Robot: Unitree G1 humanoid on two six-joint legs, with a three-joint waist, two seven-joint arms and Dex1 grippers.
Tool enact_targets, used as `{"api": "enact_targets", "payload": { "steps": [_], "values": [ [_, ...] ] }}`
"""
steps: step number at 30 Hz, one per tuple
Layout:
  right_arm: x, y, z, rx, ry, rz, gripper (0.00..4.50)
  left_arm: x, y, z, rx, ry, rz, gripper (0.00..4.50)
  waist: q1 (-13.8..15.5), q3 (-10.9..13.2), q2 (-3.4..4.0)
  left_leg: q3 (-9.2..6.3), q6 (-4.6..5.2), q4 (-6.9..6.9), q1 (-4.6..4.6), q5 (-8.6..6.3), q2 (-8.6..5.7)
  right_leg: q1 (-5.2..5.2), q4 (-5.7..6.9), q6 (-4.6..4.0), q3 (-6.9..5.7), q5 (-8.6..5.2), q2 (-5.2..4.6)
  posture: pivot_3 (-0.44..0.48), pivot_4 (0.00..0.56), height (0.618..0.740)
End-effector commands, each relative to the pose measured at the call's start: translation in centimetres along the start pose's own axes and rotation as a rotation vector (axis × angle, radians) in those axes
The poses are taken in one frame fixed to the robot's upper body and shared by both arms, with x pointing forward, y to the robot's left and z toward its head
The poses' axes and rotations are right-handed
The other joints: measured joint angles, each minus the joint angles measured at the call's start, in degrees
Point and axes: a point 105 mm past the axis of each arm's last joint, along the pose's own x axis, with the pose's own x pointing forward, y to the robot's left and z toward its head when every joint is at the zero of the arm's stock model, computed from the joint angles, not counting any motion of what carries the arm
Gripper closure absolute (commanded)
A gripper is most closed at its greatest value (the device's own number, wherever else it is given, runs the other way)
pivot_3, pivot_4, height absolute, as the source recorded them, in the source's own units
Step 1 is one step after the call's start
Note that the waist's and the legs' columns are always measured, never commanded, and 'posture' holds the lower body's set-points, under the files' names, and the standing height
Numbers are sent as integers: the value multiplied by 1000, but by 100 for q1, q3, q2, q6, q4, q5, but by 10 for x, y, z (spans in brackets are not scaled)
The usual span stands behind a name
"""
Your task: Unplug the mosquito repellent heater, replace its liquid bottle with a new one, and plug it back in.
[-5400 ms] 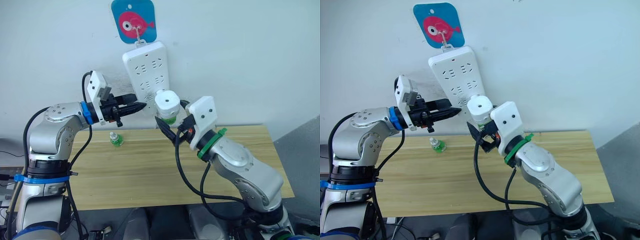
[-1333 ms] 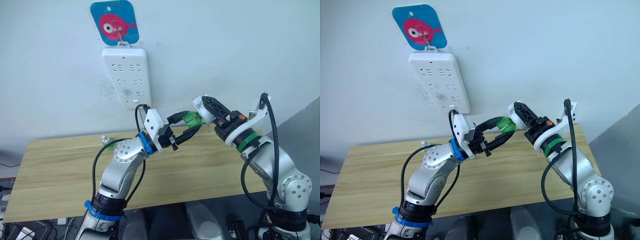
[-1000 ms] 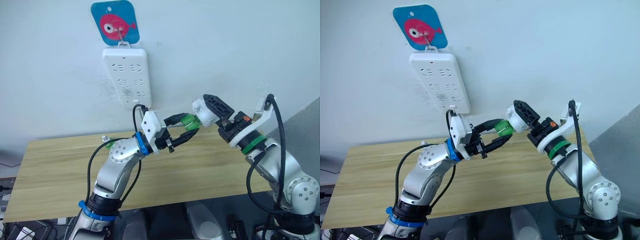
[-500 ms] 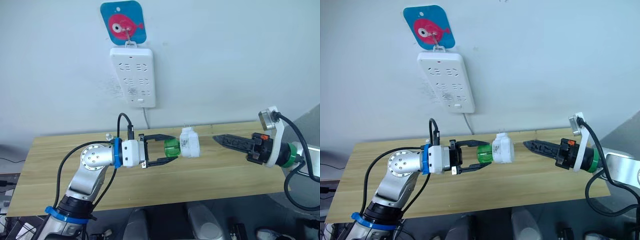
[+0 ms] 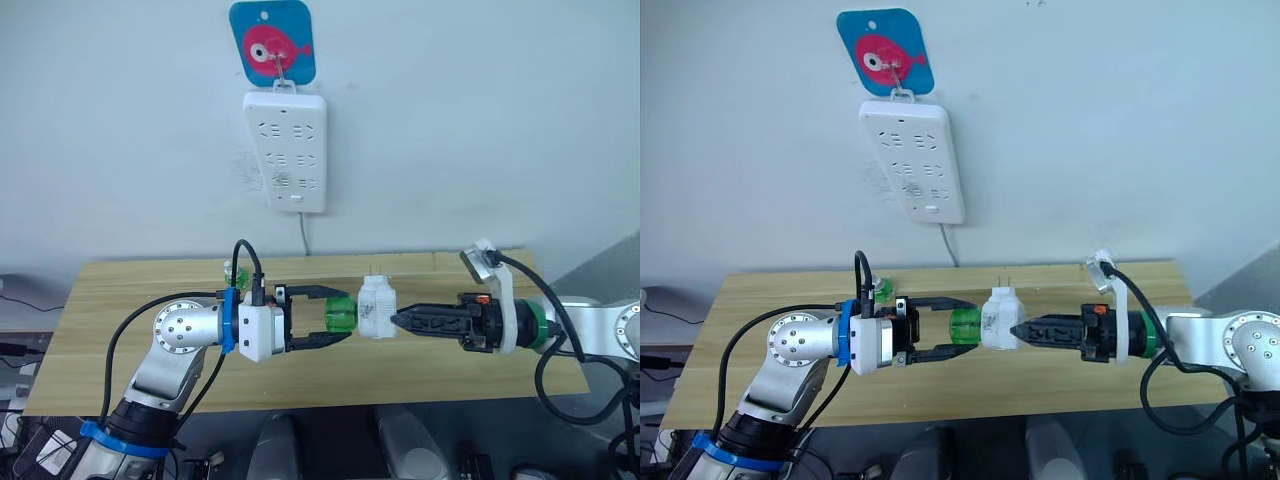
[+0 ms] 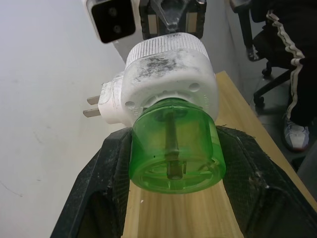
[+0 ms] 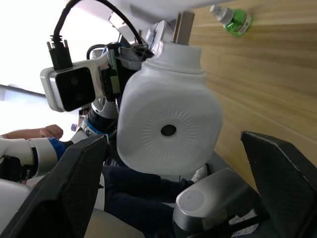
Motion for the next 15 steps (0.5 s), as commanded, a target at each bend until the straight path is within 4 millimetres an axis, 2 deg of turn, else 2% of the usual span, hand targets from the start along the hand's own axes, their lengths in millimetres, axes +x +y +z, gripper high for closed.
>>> {"api": "enact_targets", "payload": {
  "steps": [1,15],
  "values": [
    [3,7,2,-15,7,32,0,4,0,10,49,-32,-17,2250,11,0,0,-1,0,0,0,0,0,0,0,-1,-2,1,0,-171,242,740],
    [23,16,1,2,6,102,0,10,-1,13,61,-60,-41,2250,14,0,0,-7,0,0,-2,0,-5,1,-1,-2,-9,1,2,-173,245,740]
  ]
}}
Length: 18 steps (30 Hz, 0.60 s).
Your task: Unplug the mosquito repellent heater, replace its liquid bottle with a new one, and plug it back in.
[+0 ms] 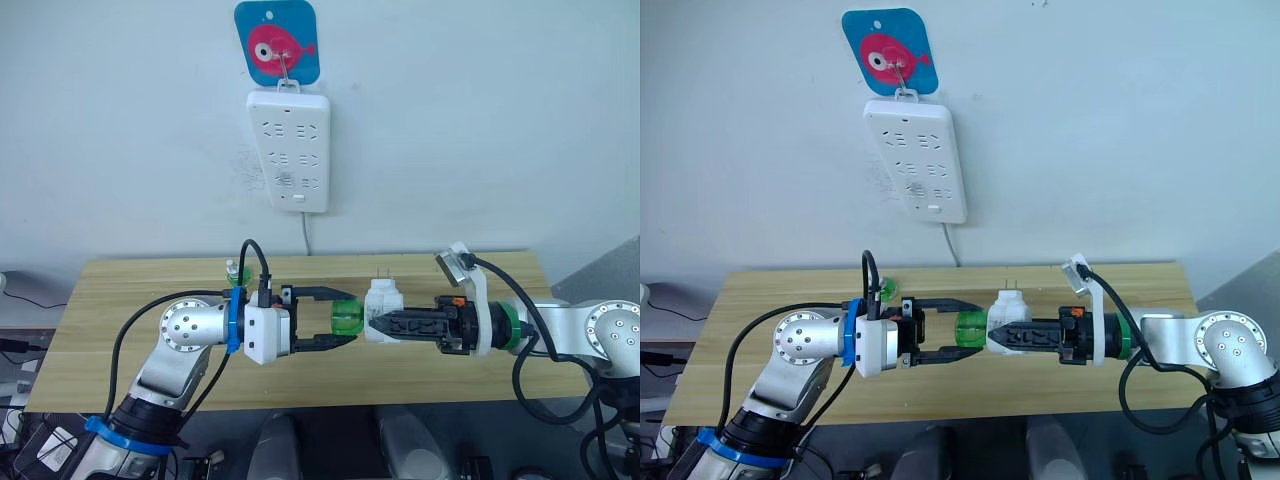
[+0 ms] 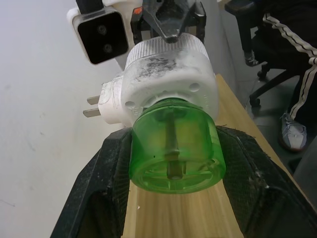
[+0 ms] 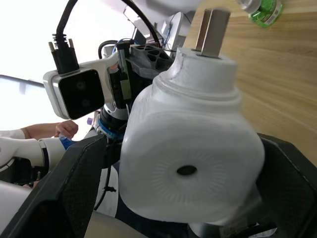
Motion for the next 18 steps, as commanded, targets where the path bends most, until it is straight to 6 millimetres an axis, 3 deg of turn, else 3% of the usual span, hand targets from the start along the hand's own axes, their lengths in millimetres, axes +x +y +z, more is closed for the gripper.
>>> {"api": "enact_targets", "payload": {
  "steps": [1,4,7,10,13,15,18],
  "values": [
    [4,11,1,-14,0,50,0,3,0,10,44,-39,-13,2250,0,0,0,-1,0,0,0,0,0,0,0,0,-1,0,0,-173,245,740],
    [5,12,0,-11,1,57,549,4,-1,11,47,-48,-22,2250,1,0,0,-4,0,0,-1,0,1,0,0,0,-4,0,0,-173,245,740],
    [6,13,-1,-11,4,59,1457,5,-3,12,38,-53,-32,2250,0,0,0,-4,0,0,-1,0,1,0,0,0,-4,0,0,-173,245,740],
    [6,14,-1,-20,9,63,1455,5,-6,12,-51,-46,-64,2250,0,0,0,-4,0,0,-1,0,-1,0,0,0,-4,0,1,-175,247,740],
    [5,17,-3,-41,21,66,1455,4,1,7,-368,35,-103,2250,0,1,-1,-9,0,0,-2,0,0,0,2,0,-6,0,2,-170,245,740],
    [5,19,-4,-52,31,70,1455,-1,12,6,-677,56,-114,2250,-1,5,-2,-16,0,1,-5,0,0,-1,6,0,-12,0,3,-165,246,740],
    [5,20,-6,-62,41,72,1455,-7,22,8,-832,75,-143,2250,-3,6,-2,-28,1,2,-6,1,-12,0,5,0,-24,0,5,-173,244,740]
  ]
}}
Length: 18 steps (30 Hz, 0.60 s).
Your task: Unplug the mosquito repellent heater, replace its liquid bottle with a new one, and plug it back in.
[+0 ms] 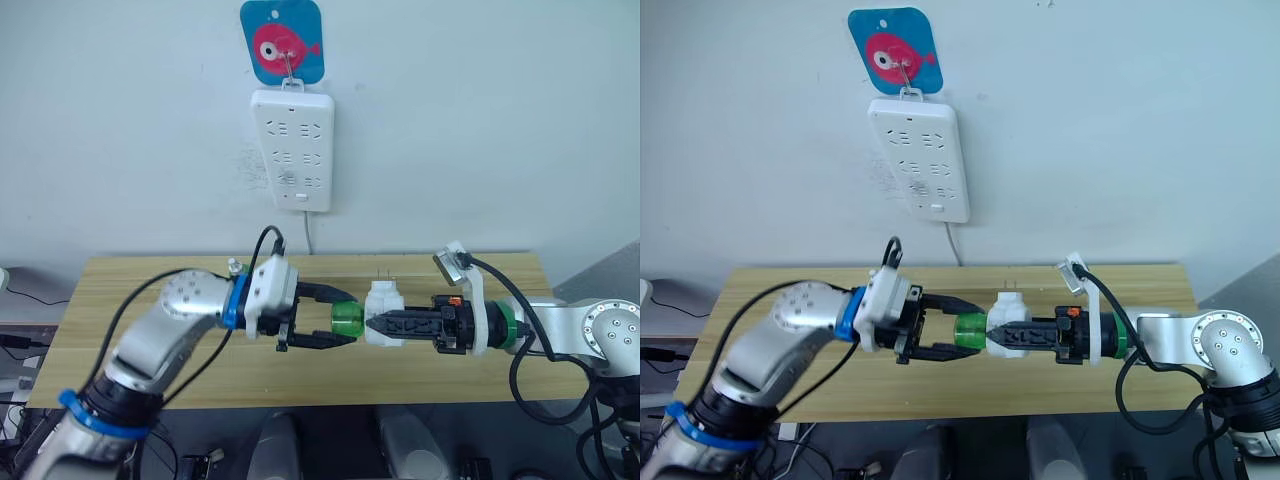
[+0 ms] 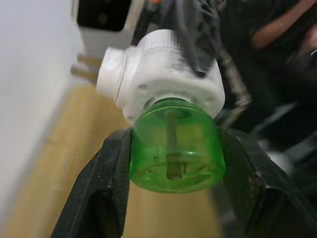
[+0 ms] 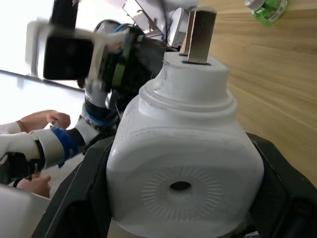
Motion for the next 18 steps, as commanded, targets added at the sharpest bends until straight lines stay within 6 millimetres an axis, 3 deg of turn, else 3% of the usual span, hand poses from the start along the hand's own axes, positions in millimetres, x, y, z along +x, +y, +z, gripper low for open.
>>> {"api": "enact_targets", "payload": {
  "steps": [1,7,8,13,18],
  "values": [
    [2,16,-6,-42,32,59,1455,-9,8,6,-182,-12,19,2250,0,0,0,0,0,0,-1,0,-1,0,-1,0,-1,0,1,-174,244,740],
    [2,18,-6,-45,24,61,1455,-8,9,8,-92,-45,63,2250,4,0,0,4,-1,-4,-5,0,9,-6,-10,-1,0,0,3,-179,244,740],
    [1,18,-6,-43,20,60,1455,-8,9,8,-51,-51,82,1536,9,0,0,4,-1,-4,-5,0,10,-6,-10,-1,0,0,3,-179,245,740],
    [-1,17,-5,-35,7,50,1455,-11,5,-4,352,-28,181,131,19,1,0,16,-2,-1,-4,1,22,-4,-11,-2,11,0,-1,-177,247,740],
    [-1,15,-4,-34,7,46,1455,-14,-21,-21,624,-56,147,116,40,1,0,19,-1,-3,-5,0,24,-7,-13,-5,12,2,-2,-171,250,740]
  ]
}}
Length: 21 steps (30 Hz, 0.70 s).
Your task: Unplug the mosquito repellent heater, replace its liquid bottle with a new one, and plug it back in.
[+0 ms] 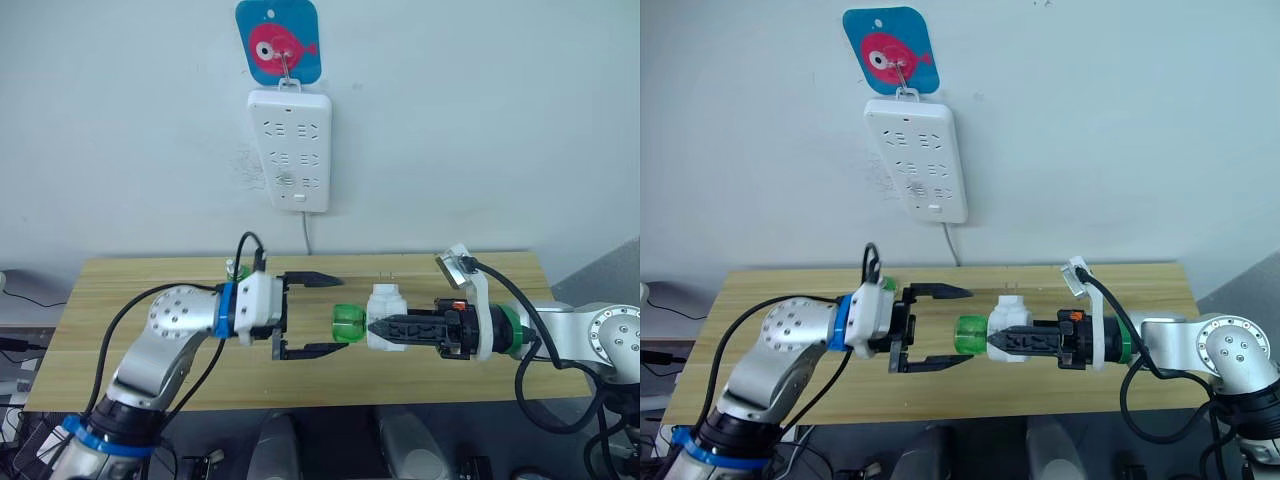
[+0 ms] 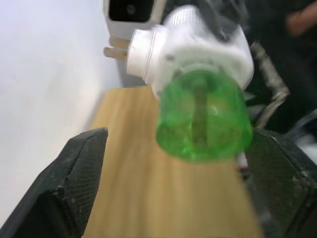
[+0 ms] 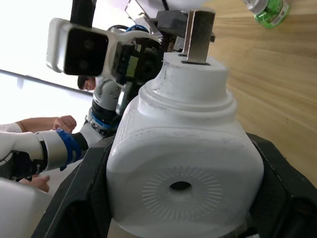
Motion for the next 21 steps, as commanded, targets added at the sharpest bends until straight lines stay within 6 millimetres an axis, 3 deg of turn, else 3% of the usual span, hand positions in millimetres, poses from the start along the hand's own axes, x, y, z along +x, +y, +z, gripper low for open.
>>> {"api": "enact_targets", "payload": {
  "steps": [1,12,15,20,21],
  "values": [
    [1,13,1,-26,6,56,1455,-3,-8,5,187,-34,8,116,18,0,0,0,0,0,0,0,0,1,0,0,0,0,0,-170,250,740],
    [3,15,4,-34,5,66,1455,19,4,4,349,-99,71,116,127,0,0,-3,1,3,-2,-1,-20,1,2,-1,-3,2,-1,-169,252,740],
    [3,16,4,-35,5,65,1455,21,2,8,340,-122,57,694,124,0,0,-4,2,3,-3,-1,-18,1,1,-1,-4,2,-1,-172,253,740],
    [3,15,4,-33,1,58,1455,21,2,19,318,-159,61,2224,123,0,0,-6,1,3,-3,-1,-10,1,2,-1,-5,2,0,-174,255,740],
    [3,15,4,-33,0,57,1455,21,1,22,308,-165,56,2277,123,0,-1,-6,1,3,-2,-1,-6,2,2,-1,-5,2,0,-174,255,740]
  ]
}}
